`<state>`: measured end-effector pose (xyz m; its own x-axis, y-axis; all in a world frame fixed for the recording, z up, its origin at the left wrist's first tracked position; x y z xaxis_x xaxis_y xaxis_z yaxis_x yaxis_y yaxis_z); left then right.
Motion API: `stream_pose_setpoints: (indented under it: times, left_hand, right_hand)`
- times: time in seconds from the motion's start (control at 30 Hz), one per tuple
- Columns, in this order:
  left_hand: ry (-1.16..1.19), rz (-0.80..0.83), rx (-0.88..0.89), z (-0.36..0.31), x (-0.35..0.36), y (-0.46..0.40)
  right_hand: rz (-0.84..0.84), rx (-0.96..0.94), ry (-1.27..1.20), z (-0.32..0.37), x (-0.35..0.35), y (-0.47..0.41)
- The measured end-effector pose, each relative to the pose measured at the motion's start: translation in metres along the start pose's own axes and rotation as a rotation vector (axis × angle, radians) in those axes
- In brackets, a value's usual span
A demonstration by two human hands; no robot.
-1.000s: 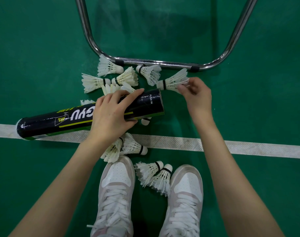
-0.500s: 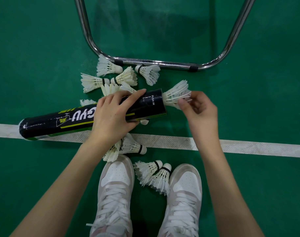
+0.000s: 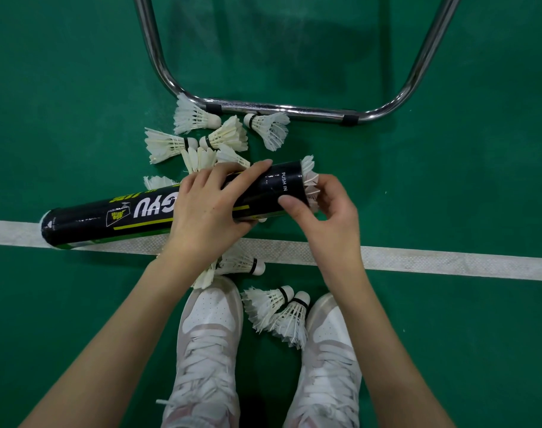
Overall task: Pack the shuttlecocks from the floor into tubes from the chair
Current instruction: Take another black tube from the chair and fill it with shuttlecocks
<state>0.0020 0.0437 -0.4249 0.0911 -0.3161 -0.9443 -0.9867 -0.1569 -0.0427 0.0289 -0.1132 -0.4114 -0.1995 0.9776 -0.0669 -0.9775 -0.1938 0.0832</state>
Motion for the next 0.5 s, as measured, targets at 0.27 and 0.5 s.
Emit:
stream_pose_setpoints:
  times: [0.27,0.5]
  left_hand:
    - [0.02,-0.022,0.024,-0.004,-0.003,0.003]
    - [0.051,0.091,0.087,-0.001,0.001,0.006]
  right_hand:
    - [-0.01,0.003,0.115,-0.002,0.002,0.001]
    - [0.295,0.069,-0.018,-0.009,0.013,-0.003]
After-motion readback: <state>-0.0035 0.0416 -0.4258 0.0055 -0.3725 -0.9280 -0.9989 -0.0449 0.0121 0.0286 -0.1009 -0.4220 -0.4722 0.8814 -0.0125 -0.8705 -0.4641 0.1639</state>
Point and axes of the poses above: each hand's wrist, its own y-axis away from the middle knuckle, its own x-axis out of the palm, z = x × y, the point moved 6 cm from there along -y, towards the middle knuckle, and after that the axes turned 8 degrees about -x, right-handed, at the moved point
